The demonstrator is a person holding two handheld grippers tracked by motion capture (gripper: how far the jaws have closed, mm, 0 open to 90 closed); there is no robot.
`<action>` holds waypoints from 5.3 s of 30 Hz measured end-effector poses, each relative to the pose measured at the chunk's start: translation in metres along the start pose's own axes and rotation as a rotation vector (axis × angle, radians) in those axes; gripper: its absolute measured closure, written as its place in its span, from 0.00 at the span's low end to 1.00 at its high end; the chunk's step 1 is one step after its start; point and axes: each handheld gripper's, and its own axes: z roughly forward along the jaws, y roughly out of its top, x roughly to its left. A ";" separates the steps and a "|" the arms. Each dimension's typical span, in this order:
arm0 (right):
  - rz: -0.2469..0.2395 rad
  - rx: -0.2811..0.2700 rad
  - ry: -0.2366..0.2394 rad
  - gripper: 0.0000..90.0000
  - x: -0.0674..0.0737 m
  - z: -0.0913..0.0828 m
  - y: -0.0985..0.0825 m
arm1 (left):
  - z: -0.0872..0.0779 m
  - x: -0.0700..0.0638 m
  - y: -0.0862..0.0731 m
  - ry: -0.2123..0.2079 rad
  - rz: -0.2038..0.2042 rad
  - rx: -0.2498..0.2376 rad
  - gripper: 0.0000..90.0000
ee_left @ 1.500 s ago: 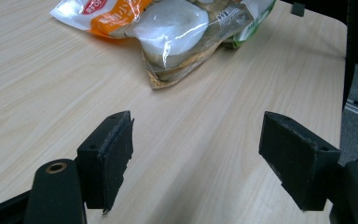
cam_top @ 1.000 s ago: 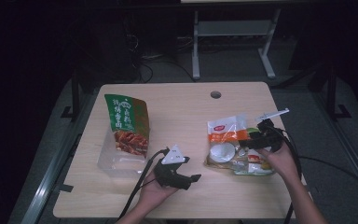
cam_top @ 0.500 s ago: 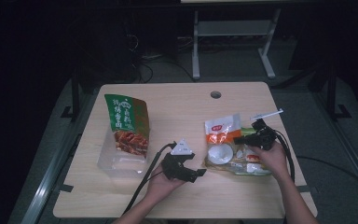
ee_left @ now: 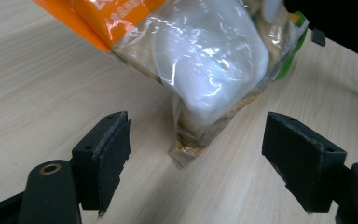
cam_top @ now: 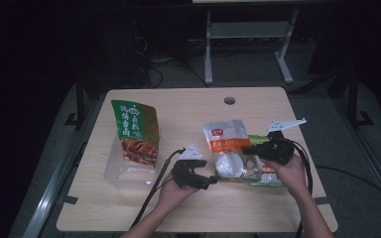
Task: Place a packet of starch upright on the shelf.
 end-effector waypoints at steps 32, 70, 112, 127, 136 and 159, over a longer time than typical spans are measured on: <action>-0.035 -0.096 0.067 1.00 0.010 -0.006 -0.019 | 0.016 0.019 0.011 -0.157 -0.157 -0.068 0.66; -0.090 0.067 0.030 1.00 0.033 0.045 -0.002 | -0.034 -0.002 -0.007 0.085 0.010 -0.062 0.74; -0.132 -0.032 0.102 1.00 0.044 0.105 0.124 | -0.080 -0.027 -0.049 0.069 0.134 -0.021 0.42; -0.151 -0.056 0.166 1.00 0.047 0.154 0.172 | -0.083 -0.023 -0.051 0.056 0.125 -0.012 0.39; -0.162 -0.040 0.212 1.00 0.051 0.192 0.187 | -0.082 -0.024 -0.052 0.050 0.132 -0.006 0.39; -0.062 -0.101 0.318 1.00 0.056 0.279 0.176 | -0.081 -0.026 -0.051 0.040 0.155 -0.007 0.39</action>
